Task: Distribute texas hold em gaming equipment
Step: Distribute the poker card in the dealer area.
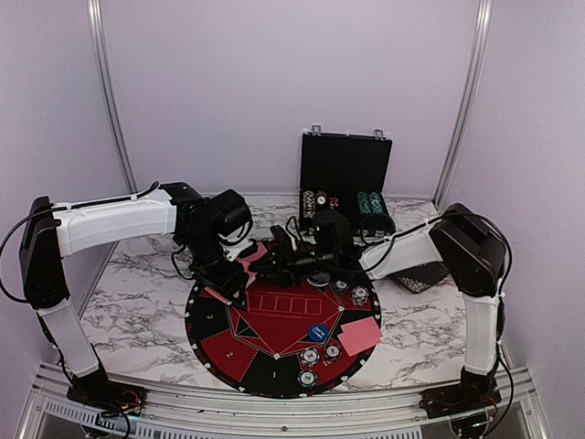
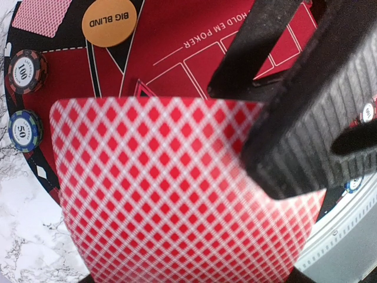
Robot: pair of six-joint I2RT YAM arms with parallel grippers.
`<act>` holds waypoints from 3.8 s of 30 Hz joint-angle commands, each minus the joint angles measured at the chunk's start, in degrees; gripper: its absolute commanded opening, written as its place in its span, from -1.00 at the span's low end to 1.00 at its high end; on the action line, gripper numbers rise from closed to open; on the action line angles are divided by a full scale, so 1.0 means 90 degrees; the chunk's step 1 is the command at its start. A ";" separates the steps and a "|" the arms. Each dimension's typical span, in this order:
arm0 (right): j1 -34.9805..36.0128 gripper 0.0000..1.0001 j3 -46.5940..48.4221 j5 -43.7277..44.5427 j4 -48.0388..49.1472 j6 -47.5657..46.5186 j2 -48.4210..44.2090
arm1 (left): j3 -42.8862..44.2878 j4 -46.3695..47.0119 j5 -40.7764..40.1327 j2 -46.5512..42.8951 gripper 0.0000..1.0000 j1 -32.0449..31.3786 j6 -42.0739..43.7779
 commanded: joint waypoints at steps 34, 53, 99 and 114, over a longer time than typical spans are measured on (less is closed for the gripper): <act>-0.0087 -0.83 -0.0108 0.0044 -0.0070 -0.0062 -0.0551 | 0.0158 -0.0052 -0.0039 -0.0040 -0.01 -0.0031 0.0071; -0.0342 -1.00 -0.0321 -0.0109 0.0291 0.0247 -0.0741 | 0.0107 -0.0047 -0.0050 -0.0070 -0.01 -0.0026 0.0049; -0.3202 -1.00 -0.2157 0.0392 -0.0361 -0.0978 -0.1658 | 0.0141 -0.0047 -0.0014 -0.0002 -0.01 -0.0018 0.0071; -0.3731 -1.00 -0.1619 0.0889 -0.0927 -0.1757 -0.0767 | 0.0119 -0.0047 -0.0019 -0.0021 -0.01 -0.0026 0.0055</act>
